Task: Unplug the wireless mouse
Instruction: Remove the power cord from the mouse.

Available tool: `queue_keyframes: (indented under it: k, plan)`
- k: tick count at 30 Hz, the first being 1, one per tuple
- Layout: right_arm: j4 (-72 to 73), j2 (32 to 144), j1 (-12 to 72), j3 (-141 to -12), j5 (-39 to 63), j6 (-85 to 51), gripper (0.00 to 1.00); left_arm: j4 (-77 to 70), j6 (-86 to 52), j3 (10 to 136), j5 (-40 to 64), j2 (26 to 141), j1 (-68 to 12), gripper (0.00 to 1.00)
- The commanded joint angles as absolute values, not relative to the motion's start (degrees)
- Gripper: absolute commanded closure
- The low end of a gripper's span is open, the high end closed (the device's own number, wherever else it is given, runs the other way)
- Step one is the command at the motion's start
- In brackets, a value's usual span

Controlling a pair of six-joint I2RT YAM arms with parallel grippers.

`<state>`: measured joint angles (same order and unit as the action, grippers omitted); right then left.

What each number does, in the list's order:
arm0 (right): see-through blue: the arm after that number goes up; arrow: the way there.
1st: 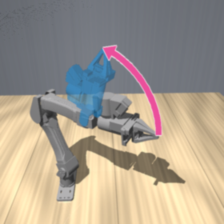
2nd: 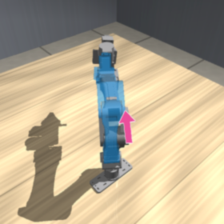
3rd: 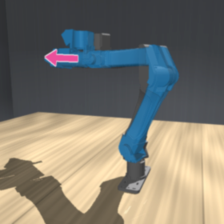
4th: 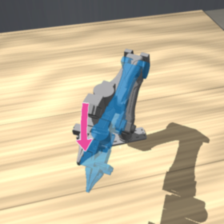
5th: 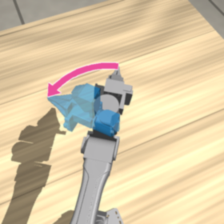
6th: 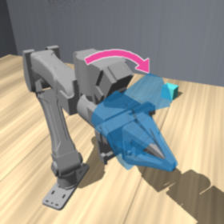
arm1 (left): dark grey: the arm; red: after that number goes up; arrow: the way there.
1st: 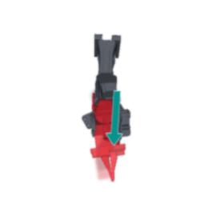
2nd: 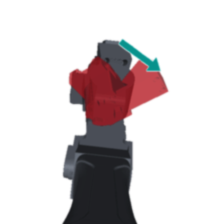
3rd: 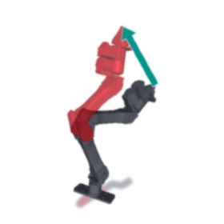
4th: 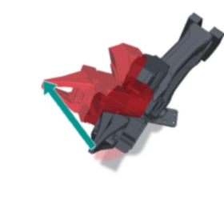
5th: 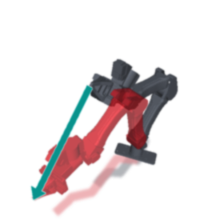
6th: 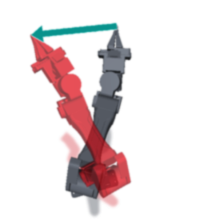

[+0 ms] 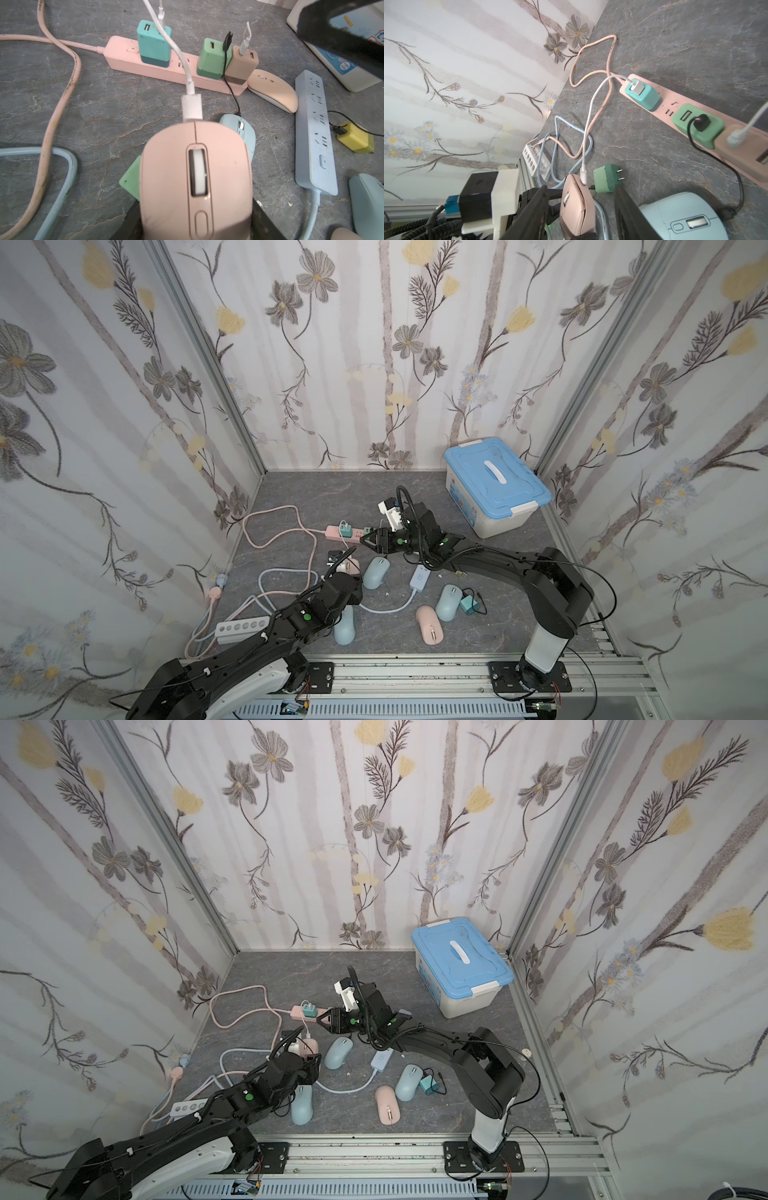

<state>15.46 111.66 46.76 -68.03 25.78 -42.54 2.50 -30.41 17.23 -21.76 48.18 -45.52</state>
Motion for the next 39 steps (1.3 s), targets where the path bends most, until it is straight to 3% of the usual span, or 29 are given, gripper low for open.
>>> queue_keyframes:
  k: [1,8,24,37,39]
  plan:
    - [20.1,112.5,47.2,-68.9,29.3,-41.9,0.48,-0.7,-29.8,15.6,-25.3,45.4,-45.9,1.00]
    - [17.8,115.6,48.2,-73.7,30.6,-40.7,0.47,-2.0,-27.7,12.4,-24.1,38.4,-45.9,1.00]
    - [9.7,122.8,51.1,-84.3,29.6,-36.7,0.41,-1.8,-27.2,11.8,-23.0,35.8,-45.9,1.00]
    - [10.3,123.7,52.1,-82.9,27.3,-38.7,0.49,-1.1,-27.0,12.0,-23.2,34.7,-45.7,1.00]
    - [11.4,123.8,52.2,-82.7,28.8,-38.9,0.55,-1.1,-27.1,12.0,-23.2,34.7,-45.8,1.00]
